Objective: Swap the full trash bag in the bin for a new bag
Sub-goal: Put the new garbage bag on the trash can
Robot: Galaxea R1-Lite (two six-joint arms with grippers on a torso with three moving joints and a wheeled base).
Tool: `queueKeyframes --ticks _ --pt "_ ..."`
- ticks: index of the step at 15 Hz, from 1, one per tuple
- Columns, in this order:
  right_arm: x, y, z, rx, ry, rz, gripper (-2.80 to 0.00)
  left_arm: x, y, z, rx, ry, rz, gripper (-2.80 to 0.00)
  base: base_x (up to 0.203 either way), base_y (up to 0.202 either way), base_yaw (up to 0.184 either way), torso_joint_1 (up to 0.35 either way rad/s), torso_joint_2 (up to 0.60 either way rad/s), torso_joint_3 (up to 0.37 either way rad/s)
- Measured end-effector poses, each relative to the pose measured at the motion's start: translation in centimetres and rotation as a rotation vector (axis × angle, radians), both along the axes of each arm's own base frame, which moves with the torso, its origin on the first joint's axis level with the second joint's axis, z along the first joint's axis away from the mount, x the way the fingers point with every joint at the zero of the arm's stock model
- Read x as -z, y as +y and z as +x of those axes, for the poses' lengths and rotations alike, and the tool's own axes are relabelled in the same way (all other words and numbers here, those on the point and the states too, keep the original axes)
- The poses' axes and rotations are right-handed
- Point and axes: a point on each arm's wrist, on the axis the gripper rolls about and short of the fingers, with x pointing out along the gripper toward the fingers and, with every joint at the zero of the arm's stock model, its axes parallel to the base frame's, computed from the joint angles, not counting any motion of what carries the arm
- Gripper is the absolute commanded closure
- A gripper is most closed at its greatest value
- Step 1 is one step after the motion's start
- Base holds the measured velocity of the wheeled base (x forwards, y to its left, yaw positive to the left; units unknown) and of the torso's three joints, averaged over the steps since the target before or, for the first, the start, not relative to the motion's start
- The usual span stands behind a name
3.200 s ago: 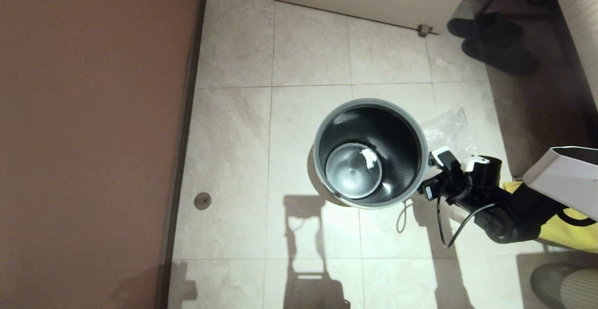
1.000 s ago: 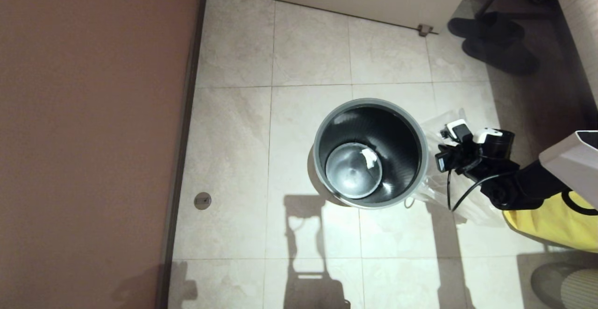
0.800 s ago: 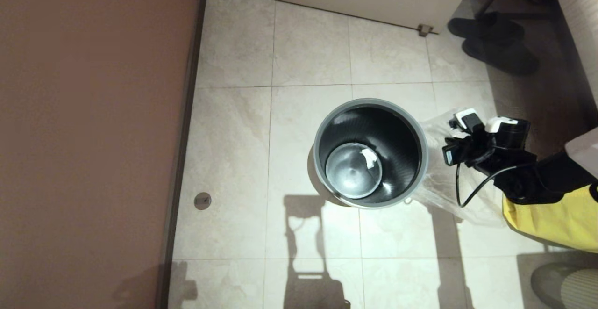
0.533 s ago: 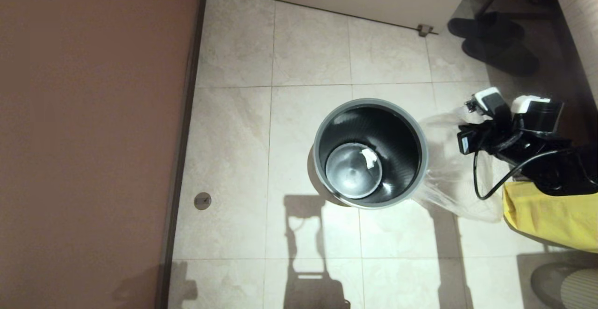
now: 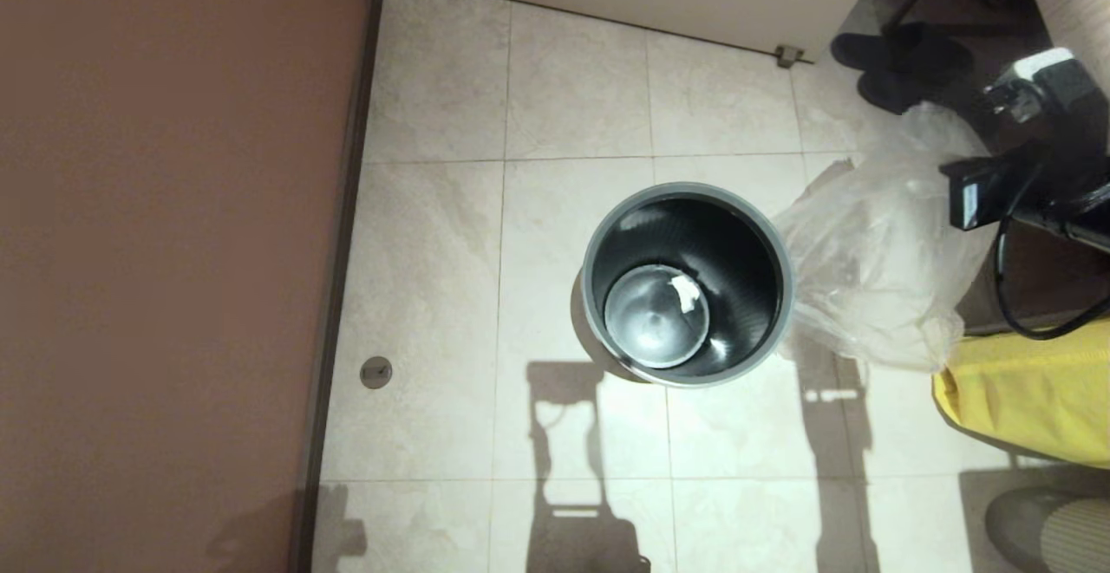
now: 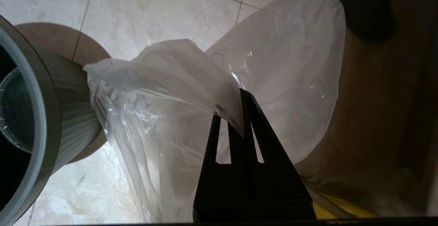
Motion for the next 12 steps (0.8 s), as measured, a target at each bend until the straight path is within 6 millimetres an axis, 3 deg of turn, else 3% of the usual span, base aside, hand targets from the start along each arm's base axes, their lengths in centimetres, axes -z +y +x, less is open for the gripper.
queueKeyframes --ticks 8,12 --pt "-6.7 0.0 -10.0 0.004 -0.074 -0.002 0.00 0.0 0.0 0.0 0.000 0.000 0.000 0.00 0.000 0.000 0.000 0.000 0.00 0.000" --pt "-8.9 0.1 -13.5 0.004 -0.111 0.002 0.00 0.0 0.0 0.0 0.000 0.000 0.000 0.00 0.000 0.000 0.000 0.000 0.00 0.000"
